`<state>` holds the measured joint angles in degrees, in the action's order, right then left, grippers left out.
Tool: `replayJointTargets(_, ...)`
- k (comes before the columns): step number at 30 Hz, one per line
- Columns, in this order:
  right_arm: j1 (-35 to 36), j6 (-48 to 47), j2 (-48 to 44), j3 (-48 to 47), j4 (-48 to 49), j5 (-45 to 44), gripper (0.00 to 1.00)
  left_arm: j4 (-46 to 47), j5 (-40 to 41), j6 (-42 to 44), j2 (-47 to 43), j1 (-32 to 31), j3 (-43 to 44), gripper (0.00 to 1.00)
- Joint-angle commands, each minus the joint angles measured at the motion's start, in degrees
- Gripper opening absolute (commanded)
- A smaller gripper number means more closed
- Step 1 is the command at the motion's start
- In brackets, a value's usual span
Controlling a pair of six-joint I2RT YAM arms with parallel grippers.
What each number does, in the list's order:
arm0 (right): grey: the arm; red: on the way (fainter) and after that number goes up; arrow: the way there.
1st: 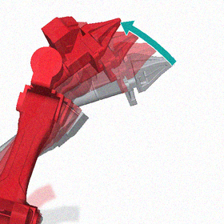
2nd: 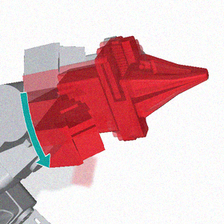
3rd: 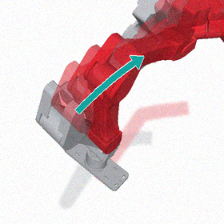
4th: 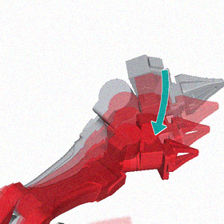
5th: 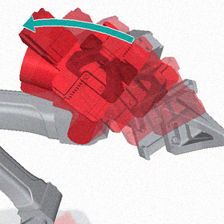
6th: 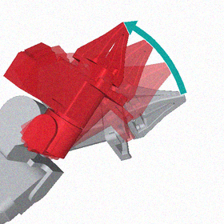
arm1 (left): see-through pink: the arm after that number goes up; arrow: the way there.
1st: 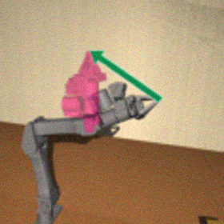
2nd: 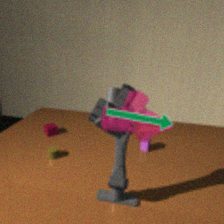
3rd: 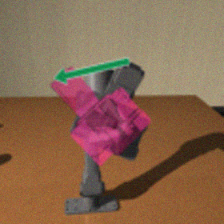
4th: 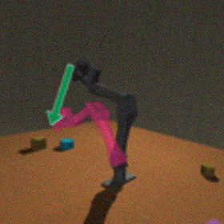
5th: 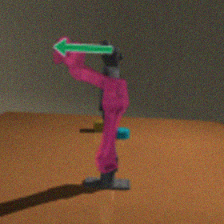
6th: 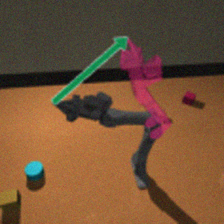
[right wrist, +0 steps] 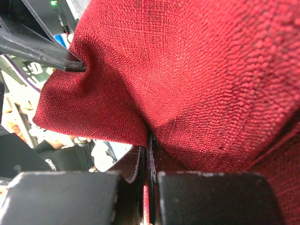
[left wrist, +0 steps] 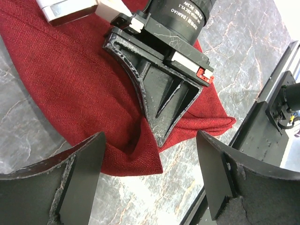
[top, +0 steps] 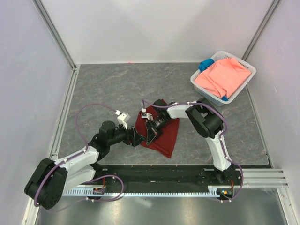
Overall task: Fold the napkin, place the utensils inside, and roll it up
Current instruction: Roll the napkin with the utensil
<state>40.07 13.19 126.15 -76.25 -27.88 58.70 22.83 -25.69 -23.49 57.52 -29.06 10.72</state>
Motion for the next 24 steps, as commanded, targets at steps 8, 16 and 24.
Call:
replayJointTargets(8, -2.0, -2.5, 3.6, -2.5, 0.8, 2.6, 0.0, -3.6, 5.2, 4.2, 5.1, -3.0, 6.2, 0.74)
replayJointTargets(16, -3.1, -2.7, 4.8, -3.5, 1.0, 4.5, 0.0, -7.3, 11.9, 5.0, 4.9, -5.4, 8.3, 0.76)
replayJointTargets(24, -3.8, -3.1, 5.6, -2.6, 0.8, 5.9, 0.0, -10.9, 18.3, 4.9, -5.0, -5.6, 6.2, 0.83)
